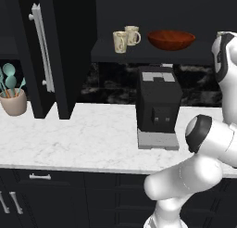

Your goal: Gather all objects into one cabinet and sort the glasses and bowls to opposite sides.

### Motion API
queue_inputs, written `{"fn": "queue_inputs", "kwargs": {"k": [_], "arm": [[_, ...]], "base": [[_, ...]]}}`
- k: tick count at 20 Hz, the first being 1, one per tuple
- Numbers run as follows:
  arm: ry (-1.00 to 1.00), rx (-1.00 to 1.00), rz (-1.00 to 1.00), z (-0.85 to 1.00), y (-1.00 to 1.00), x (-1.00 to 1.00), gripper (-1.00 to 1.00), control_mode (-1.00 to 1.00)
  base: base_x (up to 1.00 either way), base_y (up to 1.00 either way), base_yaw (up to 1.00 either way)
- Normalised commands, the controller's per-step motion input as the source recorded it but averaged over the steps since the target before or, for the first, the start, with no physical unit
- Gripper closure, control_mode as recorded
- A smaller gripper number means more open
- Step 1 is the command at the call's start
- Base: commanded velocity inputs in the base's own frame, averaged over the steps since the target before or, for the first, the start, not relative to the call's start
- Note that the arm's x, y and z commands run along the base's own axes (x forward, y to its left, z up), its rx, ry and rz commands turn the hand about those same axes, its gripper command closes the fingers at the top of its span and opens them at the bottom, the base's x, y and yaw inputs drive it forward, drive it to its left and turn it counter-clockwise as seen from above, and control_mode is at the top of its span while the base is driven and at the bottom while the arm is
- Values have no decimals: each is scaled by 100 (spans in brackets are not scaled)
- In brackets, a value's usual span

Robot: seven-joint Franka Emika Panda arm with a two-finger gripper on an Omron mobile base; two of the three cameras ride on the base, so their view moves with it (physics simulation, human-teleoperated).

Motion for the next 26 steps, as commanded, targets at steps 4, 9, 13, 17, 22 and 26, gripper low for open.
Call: {"fn": "queue_inputs", "kwargs": {"k": [4, 9, 13, 17, 22, 26], "arm": [[0, 0, 2, 0, -1, 16, -100, -100], [0, 0, 6, 0, 1, 53, -100, -100], [0, 0, 7, -1, 0, 53, -100, -100], [0, 0, 5, -7, 0, 37, -100, -100], [1, 0, 0, -8, 0, 10, -100, -100], [2, -2, 0, -4, 0, 4, -100, -100]], "base": [[0, 0, 0], [0, 0, 0], [0, 0, 0], [0, 0, 0], [0, 0, 0], [0, 0, 0]]}}
